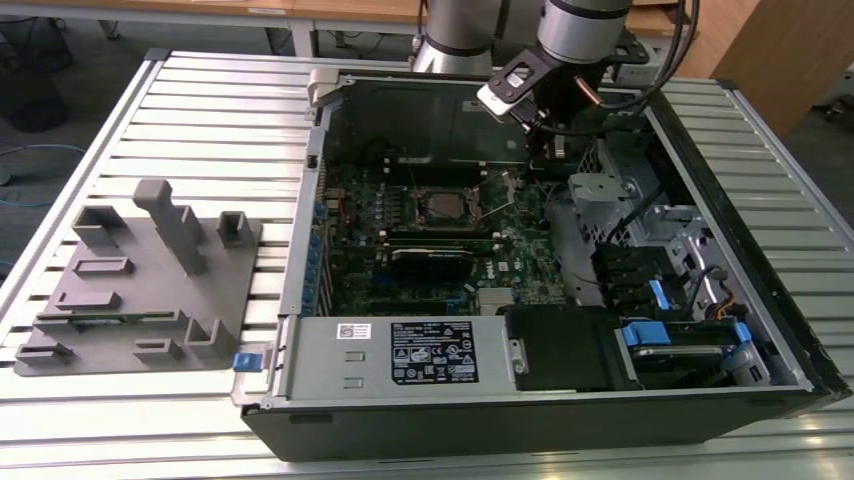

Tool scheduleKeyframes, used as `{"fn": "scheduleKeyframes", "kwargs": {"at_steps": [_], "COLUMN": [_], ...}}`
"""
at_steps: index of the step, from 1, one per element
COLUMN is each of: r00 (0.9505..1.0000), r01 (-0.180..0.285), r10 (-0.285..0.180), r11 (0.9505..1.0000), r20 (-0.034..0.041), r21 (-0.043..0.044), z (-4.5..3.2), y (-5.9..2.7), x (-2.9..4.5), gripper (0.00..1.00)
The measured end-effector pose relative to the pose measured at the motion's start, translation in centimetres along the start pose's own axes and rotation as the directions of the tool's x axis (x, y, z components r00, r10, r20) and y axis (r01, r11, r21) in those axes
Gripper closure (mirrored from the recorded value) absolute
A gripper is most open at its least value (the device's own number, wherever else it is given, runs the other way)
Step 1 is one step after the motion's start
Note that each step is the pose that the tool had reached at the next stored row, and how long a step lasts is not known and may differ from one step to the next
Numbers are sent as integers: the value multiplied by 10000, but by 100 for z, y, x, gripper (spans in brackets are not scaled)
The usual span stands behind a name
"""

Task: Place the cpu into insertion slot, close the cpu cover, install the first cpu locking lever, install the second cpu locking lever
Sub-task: 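Close the cpu cover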

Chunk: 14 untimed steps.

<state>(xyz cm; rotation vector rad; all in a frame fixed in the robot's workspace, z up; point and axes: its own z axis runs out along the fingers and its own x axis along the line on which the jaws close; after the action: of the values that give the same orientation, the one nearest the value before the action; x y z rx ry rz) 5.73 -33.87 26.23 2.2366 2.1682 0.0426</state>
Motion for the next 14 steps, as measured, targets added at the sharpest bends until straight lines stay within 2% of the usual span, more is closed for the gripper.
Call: {"fn": "scheduleKeyframes", "kwargs": {"at_steps": [6,14], "r00": [10000,10000], "r01": [1,0], "r10": [-1,0], "r11": [10000,10000], "r20": [0,0], "r21": [1,0], "z": [23,166], "y": [6,2], "x": [0,-3], "gripper": [89,89]}}
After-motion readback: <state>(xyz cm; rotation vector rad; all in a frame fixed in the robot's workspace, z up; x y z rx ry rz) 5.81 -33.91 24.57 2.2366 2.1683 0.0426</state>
